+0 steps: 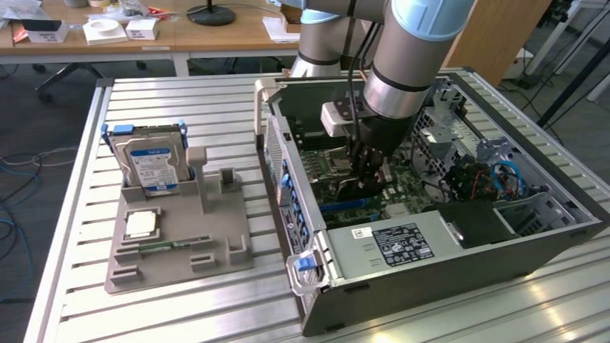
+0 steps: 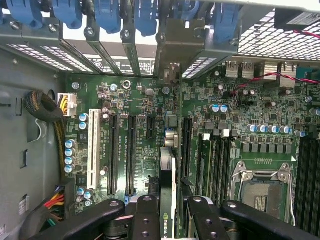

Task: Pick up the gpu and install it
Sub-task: 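Insert the gpu into the slot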

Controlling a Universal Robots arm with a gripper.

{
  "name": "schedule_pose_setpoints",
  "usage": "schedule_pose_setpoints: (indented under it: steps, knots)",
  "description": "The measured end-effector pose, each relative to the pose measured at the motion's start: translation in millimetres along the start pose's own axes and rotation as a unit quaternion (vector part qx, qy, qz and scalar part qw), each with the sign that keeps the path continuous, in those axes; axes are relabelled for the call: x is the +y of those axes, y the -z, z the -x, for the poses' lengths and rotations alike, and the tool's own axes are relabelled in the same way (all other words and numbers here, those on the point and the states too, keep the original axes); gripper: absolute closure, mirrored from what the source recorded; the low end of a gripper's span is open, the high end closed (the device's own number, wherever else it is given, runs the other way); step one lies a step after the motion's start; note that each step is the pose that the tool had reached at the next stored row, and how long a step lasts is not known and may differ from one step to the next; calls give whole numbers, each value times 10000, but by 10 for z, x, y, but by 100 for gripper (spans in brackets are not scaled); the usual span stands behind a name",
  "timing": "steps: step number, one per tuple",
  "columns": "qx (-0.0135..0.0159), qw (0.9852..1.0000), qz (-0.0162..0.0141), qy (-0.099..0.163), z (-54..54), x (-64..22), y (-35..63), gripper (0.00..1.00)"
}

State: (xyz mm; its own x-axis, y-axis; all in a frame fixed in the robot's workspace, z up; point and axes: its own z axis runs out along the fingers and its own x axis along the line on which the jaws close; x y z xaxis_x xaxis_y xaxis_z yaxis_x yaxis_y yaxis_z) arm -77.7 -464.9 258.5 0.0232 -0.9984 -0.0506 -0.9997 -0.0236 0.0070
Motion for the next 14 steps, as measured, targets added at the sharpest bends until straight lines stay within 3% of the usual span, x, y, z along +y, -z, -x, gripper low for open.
schedule_pose_setpoints:
  steps: [14]
  knots:
    - [-1,10000,0,1,1,18,-3,74]
